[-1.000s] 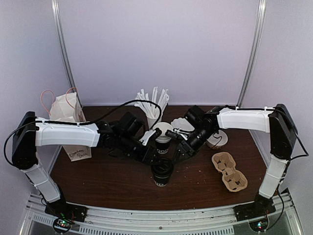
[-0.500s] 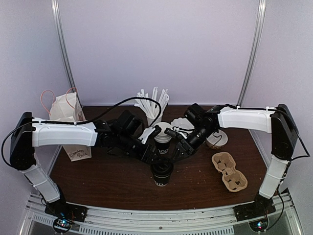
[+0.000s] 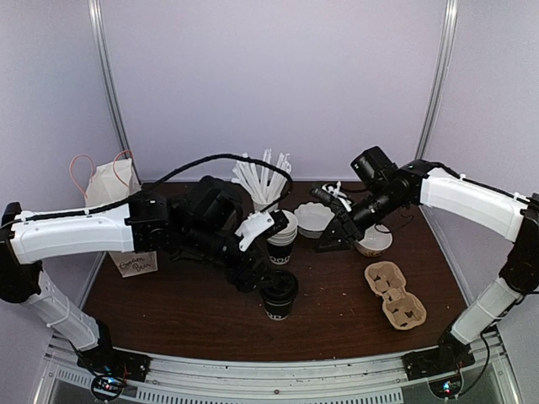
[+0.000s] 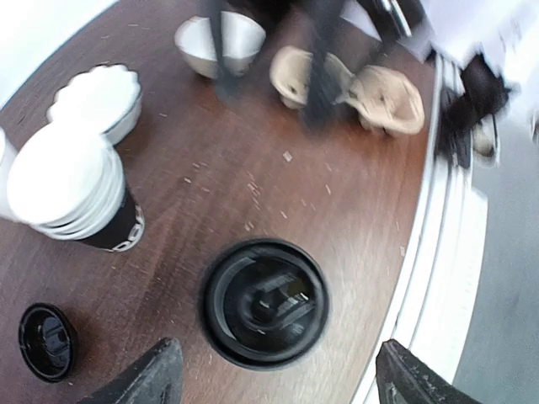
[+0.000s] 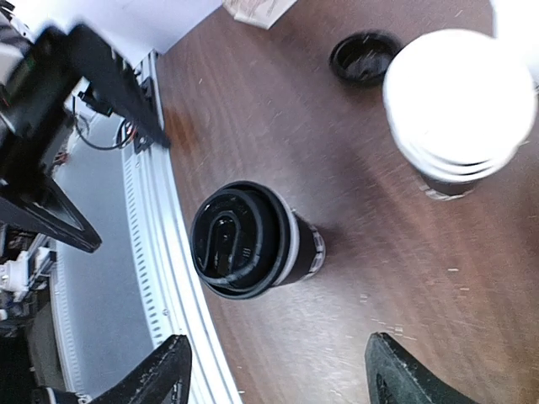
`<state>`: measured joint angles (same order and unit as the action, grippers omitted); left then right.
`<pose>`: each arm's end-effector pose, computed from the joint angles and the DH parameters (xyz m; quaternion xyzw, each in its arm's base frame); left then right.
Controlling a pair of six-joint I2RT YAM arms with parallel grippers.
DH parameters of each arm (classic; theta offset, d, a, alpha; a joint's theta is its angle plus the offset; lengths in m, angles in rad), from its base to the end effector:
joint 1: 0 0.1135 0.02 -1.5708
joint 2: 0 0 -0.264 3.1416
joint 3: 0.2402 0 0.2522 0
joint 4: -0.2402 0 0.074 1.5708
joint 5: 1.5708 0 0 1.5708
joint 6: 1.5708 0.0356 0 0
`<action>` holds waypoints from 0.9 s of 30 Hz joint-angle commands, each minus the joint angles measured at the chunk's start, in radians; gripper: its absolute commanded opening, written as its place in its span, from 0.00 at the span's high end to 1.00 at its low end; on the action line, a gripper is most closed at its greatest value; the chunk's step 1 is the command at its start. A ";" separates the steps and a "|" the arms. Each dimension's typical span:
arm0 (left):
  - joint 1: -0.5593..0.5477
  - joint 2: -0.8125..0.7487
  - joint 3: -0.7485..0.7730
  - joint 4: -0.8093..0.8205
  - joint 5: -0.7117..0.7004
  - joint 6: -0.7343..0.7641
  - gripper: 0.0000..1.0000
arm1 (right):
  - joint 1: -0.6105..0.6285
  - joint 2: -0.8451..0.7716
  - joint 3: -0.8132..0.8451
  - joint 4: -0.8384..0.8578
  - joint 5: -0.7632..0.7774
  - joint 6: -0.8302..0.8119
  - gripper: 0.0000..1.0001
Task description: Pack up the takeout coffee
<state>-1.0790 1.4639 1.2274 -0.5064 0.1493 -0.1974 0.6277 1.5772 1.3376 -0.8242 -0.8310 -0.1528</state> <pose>0.1485 -0.2885 0.3031 0.4167 0.8129 -0.2938 0.2815 0.2448 0.2101 0.2920 -0.4305 0.7806 0.4338 0.1311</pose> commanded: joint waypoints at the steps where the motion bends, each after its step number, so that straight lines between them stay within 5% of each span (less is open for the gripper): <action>1: -0.041 0.053 0.074 -0.137 -0.108 0.174 0.18 | -0.095 -0.114 -0.008 -0.028 0.051 -0.073 0.25; 9: -0.054 0.185 0.171 -0.169 -0.132 0.187 0.16 | -0.291 -0.247 -0.060 0.007 -0.003 -0.045 0.23; 12: -0.056 0.226 0.196 -0.185 -0.172 0.222 0.03 | -0.320 -0.267 -0.070 0.016 -0.013 -0.037 0.22; 27: -0.055 0.315 0.250 -0.205 -0.092 0.213 0.12 | -0.339 -0.281 -0.094 0.035 -0.028 -0.027 0.21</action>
<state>-1.1297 1.7531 1.4441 -0.7113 0.0307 0.0101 0.3004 1.3216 1.2579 -0.8104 -0.8398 -0.1837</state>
